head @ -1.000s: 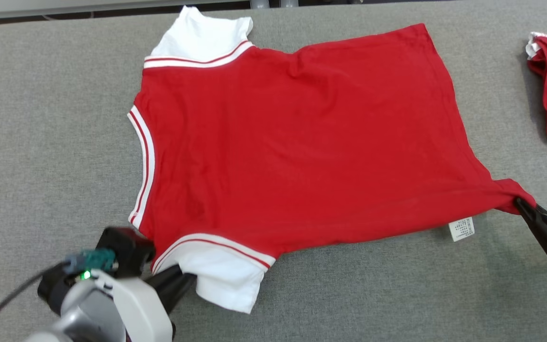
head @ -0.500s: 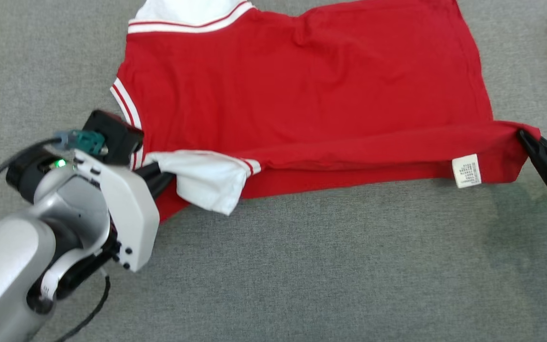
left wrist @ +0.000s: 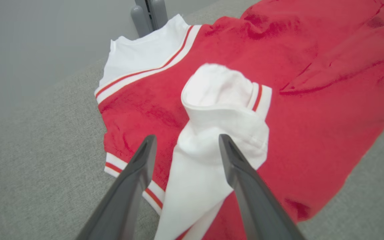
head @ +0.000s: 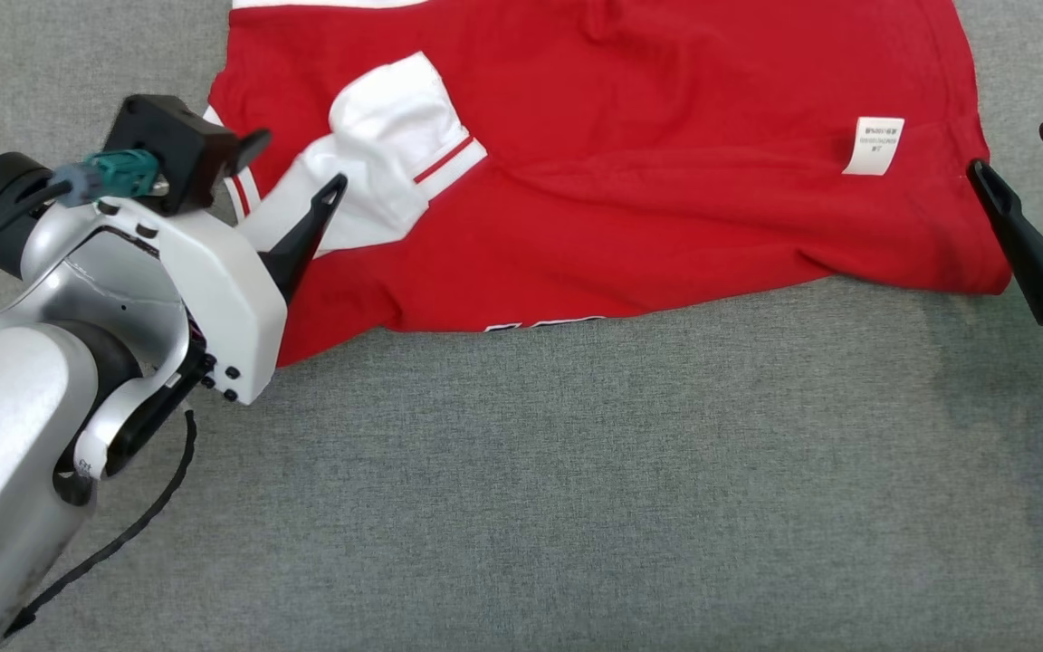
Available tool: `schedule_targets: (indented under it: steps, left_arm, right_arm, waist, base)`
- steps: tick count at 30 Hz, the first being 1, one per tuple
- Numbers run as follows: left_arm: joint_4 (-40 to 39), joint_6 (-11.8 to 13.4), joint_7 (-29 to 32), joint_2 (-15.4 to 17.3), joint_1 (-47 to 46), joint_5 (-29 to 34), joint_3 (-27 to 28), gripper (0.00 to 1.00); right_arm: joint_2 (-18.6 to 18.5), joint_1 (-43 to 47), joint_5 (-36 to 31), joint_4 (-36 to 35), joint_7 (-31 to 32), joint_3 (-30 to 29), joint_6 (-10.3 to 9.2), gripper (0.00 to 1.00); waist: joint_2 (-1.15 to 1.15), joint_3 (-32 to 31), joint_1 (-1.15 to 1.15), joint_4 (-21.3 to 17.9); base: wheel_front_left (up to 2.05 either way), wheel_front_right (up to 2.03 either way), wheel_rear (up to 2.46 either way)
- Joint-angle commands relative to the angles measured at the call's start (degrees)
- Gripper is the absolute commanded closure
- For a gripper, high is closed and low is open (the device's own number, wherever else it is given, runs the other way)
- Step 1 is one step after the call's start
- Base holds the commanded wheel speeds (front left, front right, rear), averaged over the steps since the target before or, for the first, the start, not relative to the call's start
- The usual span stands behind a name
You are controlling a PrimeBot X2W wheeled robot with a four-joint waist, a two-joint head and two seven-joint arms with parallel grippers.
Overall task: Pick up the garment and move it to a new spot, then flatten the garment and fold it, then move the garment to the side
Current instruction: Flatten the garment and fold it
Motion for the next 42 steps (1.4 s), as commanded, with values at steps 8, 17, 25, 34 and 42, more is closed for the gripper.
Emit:
schedule_targets:
  steps: [8, 17, 25, 34, 42]
  left_arm:
    - [-3.41, 7.31, -10.68, -1.34, 9.76, 0.57, 3.34, 0.0]
    - [-4.01, 15.13, -20.94, -3.84, 26.94, -5.53, 8.83, 0.0]
    - [-2.14, 15.6, -21.35, -4.69, 31.41, -8.87, 9.87, 0.0]
    - [-0.83, 13.71, -21.2, -5.6, 31.42, -12.87, 11.41, 0.05]
    - [-1.69, 12.11, -21.34, -5.33, 31.83, -13.91, 11.54, 1.0]
  right_arm:
    - [2.85, 3.56, 0.47, 1.9, -3.75, 0.03, -0.06, 0.0]
    - [7.13, 11.03, 0.01, 1.94, -4.15, -4.98, -0.06, 0.0]
    - [8.13, 14.41, -0.72, 1.36, -4.12, -8.13, -0.06, 0.0]
    - [9.09, 14.3, -1.78, 1.36, -4.14, -7.98, -0.06, 0.0]
    - [9.32, 15.0, -0.94, 2.26, -4.14, -8.07, -0.06, 0.0]
  waist:
    - [0.0, -4.13, 0.0, -0.13]
    - [0.0, -8.52, 0.0, -0.77]
    - [0.0, -9.4, 0.0, -1.34]
    - [0.0, -8.77, 0.0, -2.35]
    - [0.0, -9.11, 0.0, -2.14]
  base:
    - [0.0, 0.0, 0.0]
    - [0.0, 0.0, 0.0]
    - [0.0, 0.0, 0.0]
    - [0.0, 0.0, 0.0]
    - [0.0, 0.0, 0.0]
